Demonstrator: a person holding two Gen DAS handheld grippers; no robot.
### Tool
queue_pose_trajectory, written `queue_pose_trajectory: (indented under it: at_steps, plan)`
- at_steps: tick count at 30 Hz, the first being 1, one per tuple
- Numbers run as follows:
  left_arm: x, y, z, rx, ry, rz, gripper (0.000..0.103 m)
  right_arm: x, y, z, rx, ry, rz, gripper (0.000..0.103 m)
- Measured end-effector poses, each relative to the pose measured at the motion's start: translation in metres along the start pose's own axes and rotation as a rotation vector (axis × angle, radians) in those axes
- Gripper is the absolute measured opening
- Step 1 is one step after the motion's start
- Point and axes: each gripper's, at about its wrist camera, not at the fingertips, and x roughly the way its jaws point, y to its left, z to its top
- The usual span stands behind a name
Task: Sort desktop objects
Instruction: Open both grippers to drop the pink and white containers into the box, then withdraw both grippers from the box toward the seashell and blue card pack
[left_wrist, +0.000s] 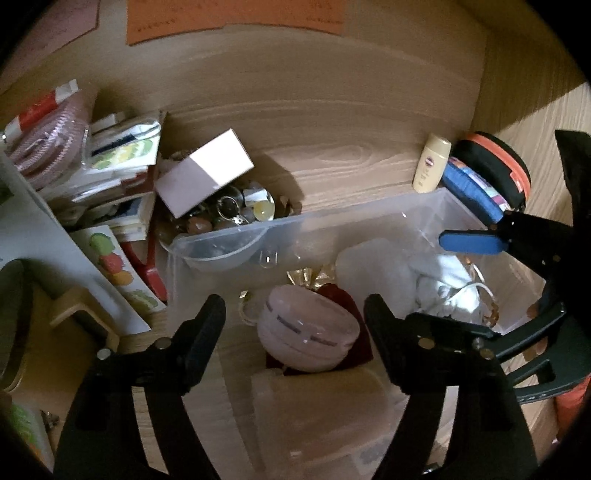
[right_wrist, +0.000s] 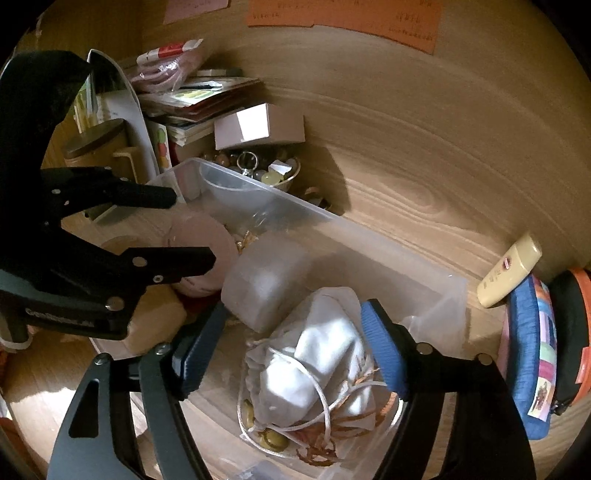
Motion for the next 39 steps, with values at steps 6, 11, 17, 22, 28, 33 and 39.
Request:
queue_pose_trajectory:
  at_steps: [6, 11, 17, 22, 28, 33, 39]
  plan:
    - [-0.007, 0.005, 0.003, -0.027, -0.019, -0.006, 0.084, -0.004, -0.003, -0.001, 0.016, -0.023, 0.007, 0.076]
    - [-0.012, 0.006, 0.006, -0.043, -0.036, -0.022, 0.093, -0.011, -0.005, 0.000, 0.024, -0.051, 0.018, 0.081]
    - [-0.016, 0.004, 0.008, -0.044, -0.044, -0.023, 0.093, -0.020, -0.005, 0.003, 0.022, -0.073, -0.004, 0.082]
    - [-0.034, 0.001, 0.012, -0.040, -0.076, -0.014, 0.094, -0.040, -0.005, 0.007, 0.019, -0.108, -0.027, 0.082]
    - [-0.064, -0.005, 0.010, -0.016, -0.133, 0.018, 0.096, -0.070, -0.002, 0.004, 0.036, -0.158, -0.046, 0.086]
    - [-0.086, -0.009, 0.000, -0.003, -0.165, 0.044, 0.097, -0.091, 0.003, -0.003, 0.047, -0.181, -0.060, 0.086]
    - [-0.113, -0.014, -0.016, 0.016, -0.206, 0.064, 0.098, -0.116, 0.008, -0.015, 0.061, -0.208, -0.068, 0.086]
